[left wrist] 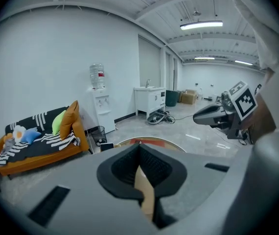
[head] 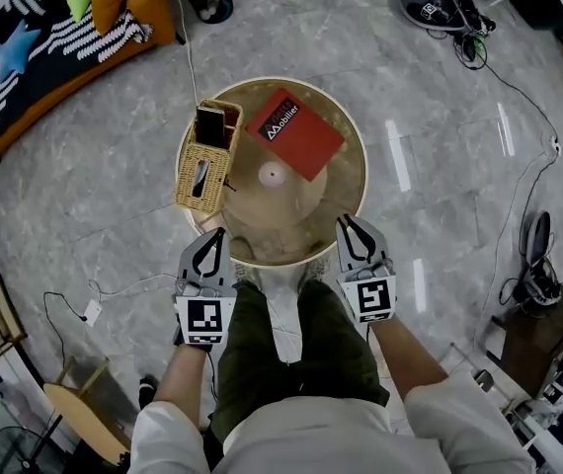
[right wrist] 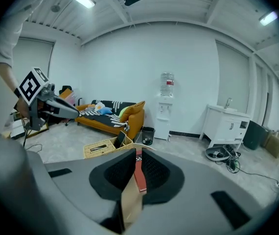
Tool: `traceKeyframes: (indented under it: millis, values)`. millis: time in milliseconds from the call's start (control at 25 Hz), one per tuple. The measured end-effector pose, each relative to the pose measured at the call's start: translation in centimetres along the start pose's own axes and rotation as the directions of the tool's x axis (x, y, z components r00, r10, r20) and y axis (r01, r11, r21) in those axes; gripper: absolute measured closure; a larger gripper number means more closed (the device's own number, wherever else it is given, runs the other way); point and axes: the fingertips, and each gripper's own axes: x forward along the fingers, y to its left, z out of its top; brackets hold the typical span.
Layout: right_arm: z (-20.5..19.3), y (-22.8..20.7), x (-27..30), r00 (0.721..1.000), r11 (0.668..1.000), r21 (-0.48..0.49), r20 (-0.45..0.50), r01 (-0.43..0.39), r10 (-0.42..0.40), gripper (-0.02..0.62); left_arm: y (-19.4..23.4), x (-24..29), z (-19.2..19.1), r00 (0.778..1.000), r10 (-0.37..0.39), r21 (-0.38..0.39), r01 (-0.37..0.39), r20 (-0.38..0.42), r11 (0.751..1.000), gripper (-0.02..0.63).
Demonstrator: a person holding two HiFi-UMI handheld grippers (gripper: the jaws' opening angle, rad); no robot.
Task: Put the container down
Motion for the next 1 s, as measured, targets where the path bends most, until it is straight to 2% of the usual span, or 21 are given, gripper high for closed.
traceKeyframes:
  millis: [80,280,400,640,1000]
  values:
    - [1.1,-0.6,-1.9,1.000,1.000,-0.018,0.031,0.001,0.000,0.546,-0.7,-1.2,1.0,1.000,0.011,-0.001,-0.011,0.002,1.000,0.598]
    - [2.7,-1.5,-6.4,1.000,1.000,-0.024,0.001,-0.002,0.003,0.566,-2.0,-3.8,3.0,0.999,0.042,-0.024,-0.042,0.016,0.999,0.598]
    - [3.5,-2.2,-8.6,1.000,0.999,-0.038,0.024,0.000,0.001,0.572,-2.8,-5.3,3.8,0.999,0.052,-0.022,-0.051,0.016,0.998,0.598]
    - [5.2,-3.7,-12.1,1.000,1.000,-0.006,0.027,0.007,-0.007,0.574,-4.4,-7.9,5.5,0.998,0.067,-0.017,-0.067,0.021,0.998,0.600]
    - [6.1,-5.1,-15.7,0.999,1.000,-0.011,0.034,0.000,0.001,0.574,-6.0,-10.6,6.8,0.994,0.106,-0.027,-0.105,0.033,0.994,0.600]
